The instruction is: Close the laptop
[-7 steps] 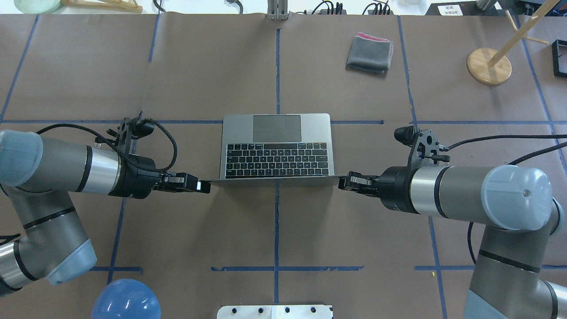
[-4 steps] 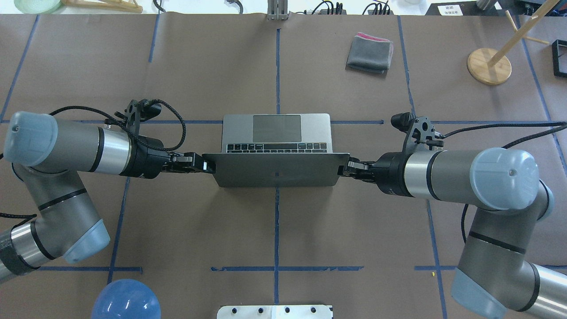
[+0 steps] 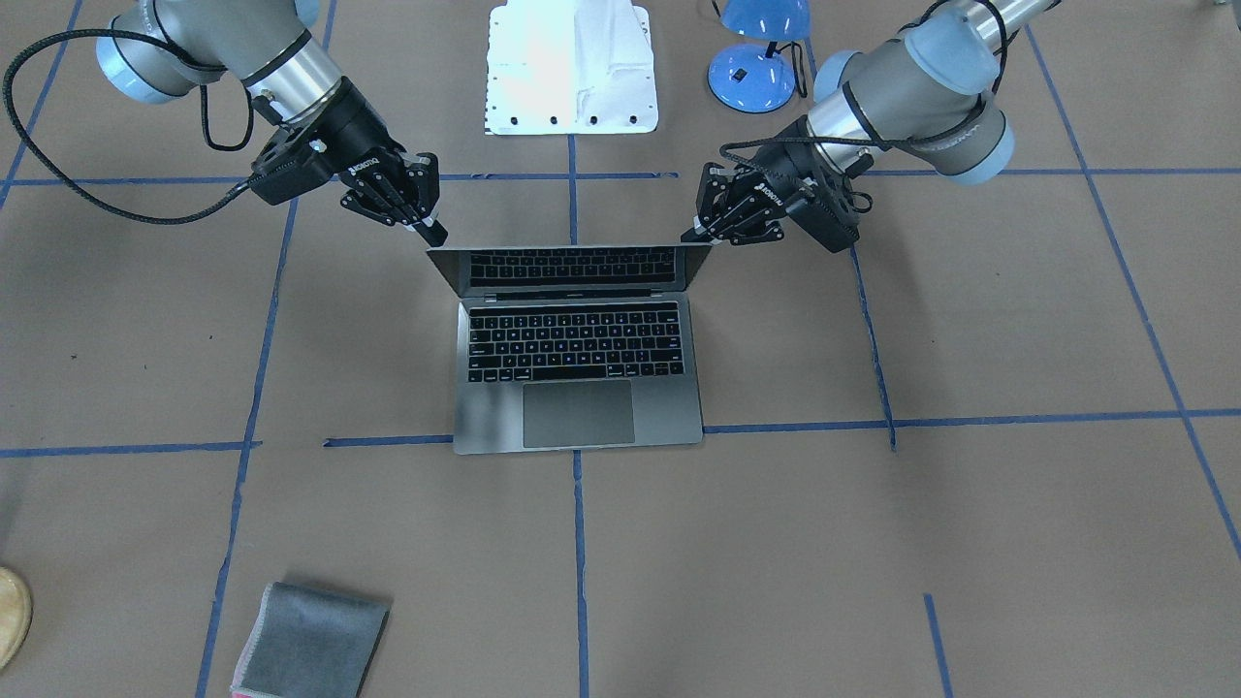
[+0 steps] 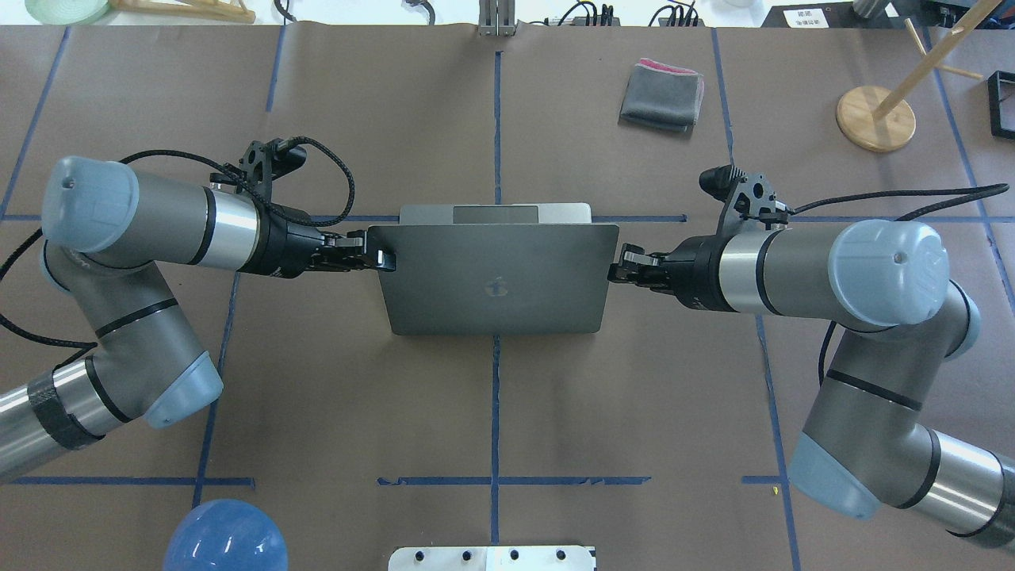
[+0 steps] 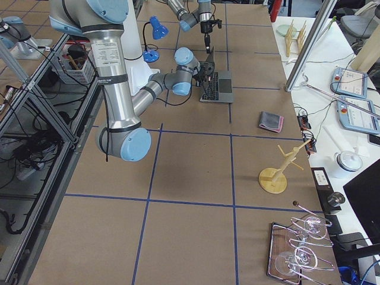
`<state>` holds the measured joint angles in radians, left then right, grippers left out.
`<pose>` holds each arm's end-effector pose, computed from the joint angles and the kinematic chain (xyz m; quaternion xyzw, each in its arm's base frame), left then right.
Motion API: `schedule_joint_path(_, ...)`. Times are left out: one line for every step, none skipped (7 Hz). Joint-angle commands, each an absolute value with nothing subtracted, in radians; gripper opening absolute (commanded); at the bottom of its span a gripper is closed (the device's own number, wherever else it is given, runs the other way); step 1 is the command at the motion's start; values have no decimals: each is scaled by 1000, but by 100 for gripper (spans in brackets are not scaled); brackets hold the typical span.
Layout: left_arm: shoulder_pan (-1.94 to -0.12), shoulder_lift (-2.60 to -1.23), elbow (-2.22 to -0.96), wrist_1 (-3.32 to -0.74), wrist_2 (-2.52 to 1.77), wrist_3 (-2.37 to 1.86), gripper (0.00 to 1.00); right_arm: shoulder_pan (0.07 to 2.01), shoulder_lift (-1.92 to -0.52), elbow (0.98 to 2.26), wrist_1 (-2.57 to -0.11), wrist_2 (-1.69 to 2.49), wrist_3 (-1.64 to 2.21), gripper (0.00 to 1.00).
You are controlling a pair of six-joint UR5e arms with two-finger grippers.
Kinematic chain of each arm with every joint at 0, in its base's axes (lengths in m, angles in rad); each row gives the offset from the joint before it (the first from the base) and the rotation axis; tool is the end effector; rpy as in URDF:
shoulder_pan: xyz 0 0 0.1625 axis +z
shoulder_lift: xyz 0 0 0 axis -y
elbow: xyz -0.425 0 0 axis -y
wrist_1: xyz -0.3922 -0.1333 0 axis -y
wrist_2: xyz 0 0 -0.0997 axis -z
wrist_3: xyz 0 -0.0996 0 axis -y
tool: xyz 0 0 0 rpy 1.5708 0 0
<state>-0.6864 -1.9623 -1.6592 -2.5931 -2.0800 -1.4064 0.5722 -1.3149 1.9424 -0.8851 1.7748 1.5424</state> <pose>0.4132 -0.4481 0.2808 0.1049 0.6776 -0.0165 0.7278 -0.3967 -0.3901 0.2718 0.1026 -0.6039 0.1517 0.7757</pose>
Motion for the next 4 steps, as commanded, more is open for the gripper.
schedule_joint_path(-706, -1986, -1605, -2589, -2080, -1401, 0, 592, -1241, 1857, -885, 1776, 1542, 1)
schedule_joint_path(-707, -1993, -1591, -2589, -2079, -1399, 0, 601, -1232, 1830, -885, 1776, 1539, 1)
schedule_joint_path(-707, -2000, -1568, -2589, -2077, -1394, 0, 612, -1207, 1792, -885, 1776, 1529, 1)
schedule_joint_path(-707, -2017, -1545, -2589, -2075, -1393, 0, 614, -1153, 1717, -884, 1776, 1528, 1)
